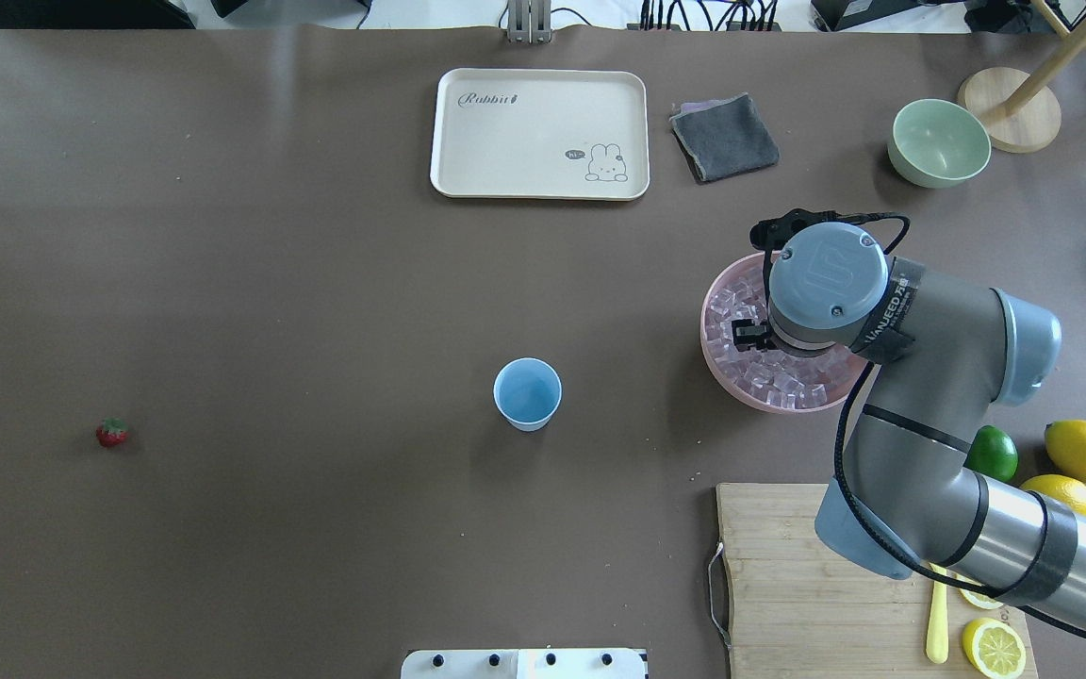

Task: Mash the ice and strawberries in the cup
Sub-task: 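Lower the right gripper into the bowl and grasp an ice cube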

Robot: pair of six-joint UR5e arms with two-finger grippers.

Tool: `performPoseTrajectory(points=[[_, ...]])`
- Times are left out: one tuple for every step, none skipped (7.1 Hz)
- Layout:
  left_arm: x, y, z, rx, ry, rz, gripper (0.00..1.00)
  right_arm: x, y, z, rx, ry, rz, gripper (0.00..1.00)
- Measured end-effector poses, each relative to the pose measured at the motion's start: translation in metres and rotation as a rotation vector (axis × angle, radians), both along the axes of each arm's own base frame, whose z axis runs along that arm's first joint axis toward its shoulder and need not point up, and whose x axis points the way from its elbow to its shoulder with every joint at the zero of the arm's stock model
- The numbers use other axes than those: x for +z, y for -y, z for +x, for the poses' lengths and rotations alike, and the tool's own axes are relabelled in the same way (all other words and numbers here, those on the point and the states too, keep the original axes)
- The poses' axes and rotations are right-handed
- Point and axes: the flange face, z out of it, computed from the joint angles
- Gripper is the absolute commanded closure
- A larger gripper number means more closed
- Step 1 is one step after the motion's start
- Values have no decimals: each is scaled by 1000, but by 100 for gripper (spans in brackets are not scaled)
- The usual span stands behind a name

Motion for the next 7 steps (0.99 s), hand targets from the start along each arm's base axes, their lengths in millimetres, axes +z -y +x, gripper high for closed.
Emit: performPoseTrajectory(points=[[0, 0, 0, -1, 0, 0, 2, 3, -2, -2, -4, -8, 1, 49], [-1, 0, 0, -1, 0, 0, 2, 5, -5, -4, -4, -15, 3, 81], [-1, 0, 0, -1, 0, 1, 2, 7, -6, -4, 0, -20, 4, 91], [-1, 1, 0, -1, 0, 1, 2, 6, -7, -4, 2, -18, 6, 100], [-2, 1, 0, -1, 0, 2, 2, 3, -7, -4, 6, -14, 9, 100], [-2, 1, 0, -1, -1, 2, 2, 2, -5, -2, 11, -12, 12, 100], [-2, 1, 0, -1, -1, 1, 2, 1, -2, 2, 20, -12, 15, 100]])
